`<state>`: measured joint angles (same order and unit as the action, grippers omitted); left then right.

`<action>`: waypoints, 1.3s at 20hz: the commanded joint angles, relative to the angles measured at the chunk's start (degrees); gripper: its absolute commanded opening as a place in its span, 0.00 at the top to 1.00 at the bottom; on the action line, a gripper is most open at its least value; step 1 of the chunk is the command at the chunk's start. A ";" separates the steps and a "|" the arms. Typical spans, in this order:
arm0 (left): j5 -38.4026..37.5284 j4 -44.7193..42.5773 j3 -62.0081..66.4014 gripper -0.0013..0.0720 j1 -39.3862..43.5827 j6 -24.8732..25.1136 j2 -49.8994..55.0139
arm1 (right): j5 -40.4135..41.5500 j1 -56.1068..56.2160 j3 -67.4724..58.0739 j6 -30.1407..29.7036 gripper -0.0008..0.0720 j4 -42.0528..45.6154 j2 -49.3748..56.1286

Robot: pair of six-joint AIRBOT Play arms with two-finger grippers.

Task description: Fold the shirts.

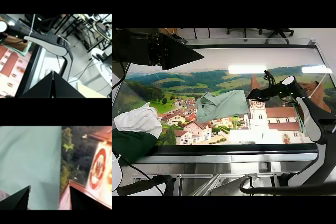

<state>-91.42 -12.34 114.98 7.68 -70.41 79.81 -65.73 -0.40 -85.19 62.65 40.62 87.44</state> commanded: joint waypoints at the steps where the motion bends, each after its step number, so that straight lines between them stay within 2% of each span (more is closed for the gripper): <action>1: -0.11 -0.07 -0.02 0.95 0.02 0.09 -0.02 | -0.24 2.21 0.00 -2.03 0.22 -3.61 4.00; 6: -0.13 -0.09 -0.02 0.95 0.02 0.11 -0.02 | 0.98 4.44 0.00 -3.39 0.23 -5.55 6.73; 7: -0.13 -0.09 -0.02 0.95 0.02 0.11 -0.02 | 0.92 4.55 0.00 -4.83 0.40 -7.52 6.82; 9: -0.13 -0.07 -0.02 0.95 0.02 0.11 -0.02 | -0.07 4.37 -0.13 -8.26 0.82 -13.51 6.73; 10: -0.15 -0.07 -0.02 0.95 0.02 0.09 -0.02 | -1.90 4.07 -0.72 -10.69 0.97 -16.76 6.64; 12: -0.15 -0.07 -0.02 0.95 0.02 0.09 -0.02 | -3.74 2.93 -2.78 -11.41 0.97 -20.55 5.40; 16: -0.15 -0.07 -0.02 0.95 0.02 0.09 -0.02 | -3.76 -4.37 -10.84 -4.68 0.97 -22.38 -0.81; 17: -0.20 -0.07 -0.02 0.95 0.02 0.09 -0.02 | -3.76 -7.15 -13.14 -2.49 0.97 -26.60 -3.10; 19: -0.87 -0.07 -0.02 0.95 0.02 0.09 -0.02 | -1.99 -12.90 -17.00 -2.36 0.97 -33.42 -7.78; 20: -1.60 -0.07 -0.02 0.95 0.02 0.11 -0.02 | 1.14 -16.00 -18.56 -1.51 0.97 -32.20 -9.84; 22: -2.03 -0.07 -0.02 0.95 0.02 0.09 -0.02 | 7.39 -23.30 -19.63 5.90 0.97 -25.57 -13.03; 24: -1.97 -0.07 -0.02 0.95 0.02 0.09 -0.02 | 7.21 -30.99 -19.61 7.91 0.97 -23.10 -13.44; 26: -1.90 -0.07 -0.02 0.95 0.02 0.09 -0.02 | 2.71 -37.70 -19.58 7.93 0.97 -22.45 -12.22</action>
<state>-93.10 -12.38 114.98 7.68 -70.39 79.81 -61.45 -28.86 -103.94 67.57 16.08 75.75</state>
